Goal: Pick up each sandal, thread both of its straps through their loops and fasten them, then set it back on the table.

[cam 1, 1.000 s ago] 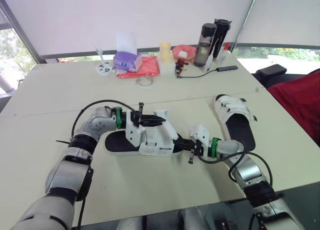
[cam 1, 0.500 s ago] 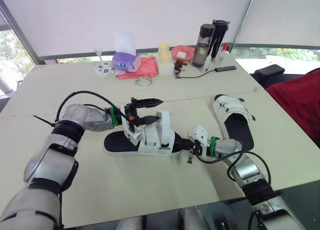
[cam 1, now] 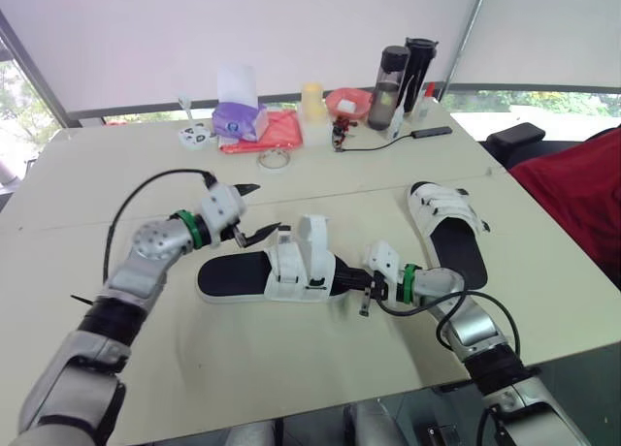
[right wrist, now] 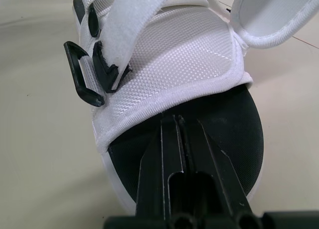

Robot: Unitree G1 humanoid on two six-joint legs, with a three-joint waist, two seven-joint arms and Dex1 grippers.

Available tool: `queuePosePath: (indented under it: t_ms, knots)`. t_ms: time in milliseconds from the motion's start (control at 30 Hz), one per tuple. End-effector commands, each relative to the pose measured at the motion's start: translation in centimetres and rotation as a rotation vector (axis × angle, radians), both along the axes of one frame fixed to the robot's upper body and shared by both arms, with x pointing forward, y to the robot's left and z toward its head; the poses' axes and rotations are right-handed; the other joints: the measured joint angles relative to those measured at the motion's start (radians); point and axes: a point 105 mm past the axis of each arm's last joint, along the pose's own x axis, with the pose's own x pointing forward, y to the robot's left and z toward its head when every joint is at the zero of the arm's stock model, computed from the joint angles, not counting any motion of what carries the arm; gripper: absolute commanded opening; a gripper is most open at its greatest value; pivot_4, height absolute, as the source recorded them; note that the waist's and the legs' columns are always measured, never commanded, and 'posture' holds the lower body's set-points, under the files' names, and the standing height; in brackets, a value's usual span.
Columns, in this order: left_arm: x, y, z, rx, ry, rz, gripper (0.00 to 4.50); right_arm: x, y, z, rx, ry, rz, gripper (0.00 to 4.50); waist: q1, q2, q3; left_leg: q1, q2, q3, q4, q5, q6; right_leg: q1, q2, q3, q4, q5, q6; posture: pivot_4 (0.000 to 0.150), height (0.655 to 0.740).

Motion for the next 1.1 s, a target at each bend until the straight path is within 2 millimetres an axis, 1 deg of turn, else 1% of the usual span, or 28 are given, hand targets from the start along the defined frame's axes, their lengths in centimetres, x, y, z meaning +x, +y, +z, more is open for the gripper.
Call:
queuePosePath:
  t_ms: [33,133,200,267,333,433,600,700,800,933,1033,1100]
  knots:
    - [-2.3,-0.8,2.3,-0.130,0.143,-0.089,4.45,-0.4,-0.7,-2.7,-0.078,0.082,-0.024,0.00,-0.001,0.000,0.000,0.002,0.000,0.000,0.000,0.000,0.000,0.002,0.000,0.000,0.000,-0.001,-0.001,0.150,0.7400]
    - [-4.4,-1.1,1.7,-0.160,0.315,-0.167,4.45,-0.2,-0.7,-2.7,-0.077,0.081,-0.024,0.00,-0.001,0.000,0.000,0.008,-0.001,0.001,-0.003,-0.001,0.001,0.006,0.000,0.001,-0.001,-0.003,-0.002,0.150,0.7400]
    - [-6.2,-1.3,1.1,-0.193,0.443,-0.229,4.45,-0.2,-0.7,-2.7,-0.077,0.081,-0.025,0.00,-0.001,0.000,0.000,0.008,-0.001,0.001,-0.004,-0.001,0.001,0.006,0.000,0.001,-0.001,-0.003,-0.003,0.150,0.7400]
    - [-7.0,-1.4,0.6,-0.204,0.503,-0.246,4.45,-0.2,-0.6,-2.7,-0.076,0.081,-0.026,0.00,-0.001,0.000,0.000,0.008,0.000,0.001,-0.004,-0.001,0.001,0.006,0.000,0.001,-0.001,-0.003,-0.003,0.150,0.7400]
    - [-7.5,-1.7,-0.6,-0.178,0.510,-0.233,4.45,-0.1,-0.7,-2.7,-0.074,0.082,-0.028,0.00,0.000,0.000,0.000,0.008,0.000,0.001,-0.004,-0.001,0.001,0.006,0.000,0.001,-0.001,-0.003,-0.004,0.150,0.7400]
    - [-7.9,-2.7,-1.9,-0.141,0.503,-0.243,4.45,-0.2,-0.6,-2.9,-0.071,0.085,-0.032,0.00,0.003,-0.001,0.000,0.009,0.000,0.002,-0.004,-0.001,0.000,0.007,-0.001,0.002,-0.002,-0.005,-0.007,0.150,0.7400]
    - [-8.5,-4.4,-3.2,-0.096,0.498,-0.286,4.45,-0.1,-0.4,-2.8,-0.066,0.087,-0.036,0.00,0.003,-0.001,0.000,0.009,0.000,0.002,-0.005,-0.001,0.000,0.006,-0.001,0.002,-0.002,-0.005,-0.007,0.150,0.7400]
    - [-8.1,-4.9,-3.5,-0.092,0.490,-0.295,4.45,-0.1,-0.3,-2.8,-0.065,0.086,-0.036,0.00,0.001,-0.001,0.000,0.009,0.001,0.002,-0.005,-0.001,0.000,0.006,-0.001,0.003,-0.002,-0.005,-0.008,0.150,0.7400]
    - [-7.4,-5.3,-3.4,-0.101,0.481,-0.292,4.45,0.0,-0.4,-2.8,-0.065,0.084,-0.038,0.00,0.002,-0.001,0.000,0.009,0.000,0.002,-0.005,-0.001,0.000,0.006,-0.001,0.003,-0.002,-0.005,-0.008,0.150,0.7400]
    - [-6.8,-6.6,-3.4,-0.088,0.476,-0.332,4.45,0.0,-0.4,-2.7,-0.066,0.082,-0.043,0.00,0.001,-0.001,0.000,0.009,0.000,0.002,-0.005,-0.001,0.000,0.006,-0.001,0.002,-0.003,-0.005,-0.008,0.150,0.7400]
    - [-6.5,-7.1,-3.5,-0.069,0.479,-0.357,3.64,0.0,-0.3,-2.7,-0.066,0.080,-0.044,0.00,0.000,-0.001,0.000,0.009,0.000,0.002,-0.005,-0.001,0.000,0.006,-0.001,0.002,-0.003,-0.005,-0.008,0.150,0.7400]
    - [-6.6,-7.3,-3.9,-0.044,0.482,-0.378,2.60,0.1,-0.3,-2.7,-0.066,0.079,-0.046,0.00,-0.001,-0.001,0.000,0.009,0.000,0.002,-0.006,-0.001,0.000,0.005,-0.001,0.003,-0.003,-0.005,-0.008,0.150,0.7400]
